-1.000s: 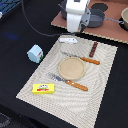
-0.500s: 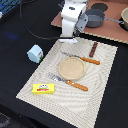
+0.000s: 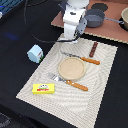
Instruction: Interact with the objects in diverse but meaningful ways.
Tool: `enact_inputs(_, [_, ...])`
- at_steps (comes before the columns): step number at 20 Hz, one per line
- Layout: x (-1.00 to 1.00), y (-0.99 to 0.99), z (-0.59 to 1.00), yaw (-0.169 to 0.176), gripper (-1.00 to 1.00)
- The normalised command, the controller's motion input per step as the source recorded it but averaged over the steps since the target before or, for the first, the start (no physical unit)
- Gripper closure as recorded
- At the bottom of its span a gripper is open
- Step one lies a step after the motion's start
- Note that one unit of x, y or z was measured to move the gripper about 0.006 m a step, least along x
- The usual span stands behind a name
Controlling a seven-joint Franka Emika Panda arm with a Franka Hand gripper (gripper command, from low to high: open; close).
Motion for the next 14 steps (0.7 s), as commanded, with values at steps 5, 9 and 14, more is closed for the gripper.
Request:
enact_inputs(5, [-0.34, -0.17, -0.05, 0.0, -1.0])
enact_inputs(9, [-0.4, 0.09, -0.37, 0.024, -1.0])
enact_inputs(14, [-0.56, 0.1, -0.42, 0.062, -1.0])
